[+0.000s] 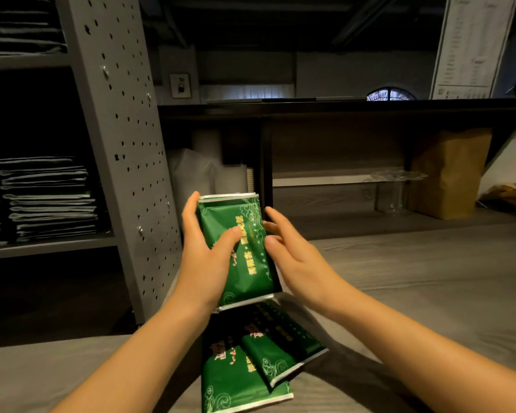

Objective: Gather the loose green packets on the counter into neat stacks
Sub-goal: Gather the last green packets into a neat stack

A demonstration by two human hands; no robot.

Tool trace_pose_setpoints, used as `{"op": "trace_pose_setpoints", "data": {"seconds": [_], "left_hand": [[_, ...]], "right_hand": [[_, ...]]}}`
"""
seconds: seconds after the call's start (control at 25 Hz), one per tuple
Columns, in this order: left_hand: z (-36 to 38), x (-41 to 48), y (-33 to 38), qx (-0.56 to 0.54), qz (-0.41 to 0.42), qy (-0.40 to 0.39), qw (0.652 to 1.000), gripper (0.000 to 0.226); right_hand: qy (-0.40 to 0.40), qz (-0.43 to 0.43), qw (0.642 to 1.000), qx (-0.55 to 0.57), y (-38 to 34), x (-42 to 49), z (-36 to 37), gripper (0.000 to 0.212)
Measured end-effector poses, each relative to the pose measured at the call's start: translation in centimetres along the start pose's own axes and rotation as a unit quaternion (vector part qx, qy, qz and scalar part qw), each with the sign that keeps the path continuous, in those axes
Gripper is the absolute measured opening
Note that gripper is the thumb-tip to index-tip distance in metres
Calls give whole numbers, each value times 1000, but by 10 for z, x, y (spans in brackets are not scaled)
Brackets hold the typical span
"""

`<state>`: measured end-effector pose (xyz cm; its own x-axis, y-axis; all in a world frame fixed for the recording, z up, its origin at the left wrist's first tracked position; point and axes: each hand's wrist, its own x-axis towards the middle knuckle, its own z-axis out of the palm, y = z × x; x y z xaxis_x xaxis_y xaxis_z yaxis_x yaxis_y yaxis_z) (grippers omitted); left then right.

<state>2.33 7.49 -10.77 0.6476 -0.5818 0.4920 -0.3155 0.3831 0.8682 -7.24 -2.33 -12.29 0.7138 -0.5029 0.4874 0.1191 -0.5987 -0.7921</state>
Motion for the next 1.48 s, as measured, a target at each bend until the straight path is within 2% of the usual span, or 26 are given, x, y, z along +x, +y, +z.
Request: {"op": "trace_pose_setpoints", "data": {"seconds": [0.08, 0.2, 0.28, 0.4, 0.56, 0.64, 0.76, 0.84, 0.92, 1.12, 1.2, 1.32, 1.4, 1.48], "left_hand": [[-5, 4, 2, -10, 0, 23, 1000, 69], [-12, 9, 2, -18, 0, 59, 998, 69], [-16, 11, 1, -14, -6, 67, 998, 69], [-18, 12, 0, 0, -5, 68, 998, 70], [-18, 13, 0, 14, 11, 56, 998, 75], [-18, 12, 0, 17, 16, 52, 998, 75], [-19, 13, -2, 20, 19, 51, 998, 74], [-20, 15, -4, 28, 22, 50, 998, 72], [-19, 15, -6, 38, 23, 47, 998, 68], [-18, 15, -9, 31, 7, 44, 999, 64], [-19, 16, -7, 22, 2, 56, 998, 64], [-19, 16, -4, 5, -12, 72, 997, 70], [-20, 18, -3, -4, -35, 80, 996, 78], [-22, 19, -4, -3, -67, 83, 994, 82]], "right_hand": [[-25, 61, 991, -115, 5, 3, -14, 51], [-178, 113, 928, -308, 7, 0, -25, 60], [-277, 151, 898, -307, 1, -6, -23, 73], [-312, 193, 894, -259, -5, -10, -19, 77], [-288, 192, 910, -228, -1, -10, -19, 68], [-248, 161, 929, -224, 0, -9, -18, 65], [-196, 135, 948, -212, -1, -9, -18, 72], [-201, 138, 939, -243, 1, -8, -20, 84], [-229, 158, 920, -275, 2, -9, -22, 87], [-241, 203, 920, -234, 0, -7, -20, 78], [-223, 215, 931, -193, 1, -6, -19, 64], [-139, 199, 960, -136, 2, -3, -27, 39], [-36, 172, 983, -60, 1, 0, -36, 30], [65, 132, 988, 41, -2, 2, -43, 22]]}}
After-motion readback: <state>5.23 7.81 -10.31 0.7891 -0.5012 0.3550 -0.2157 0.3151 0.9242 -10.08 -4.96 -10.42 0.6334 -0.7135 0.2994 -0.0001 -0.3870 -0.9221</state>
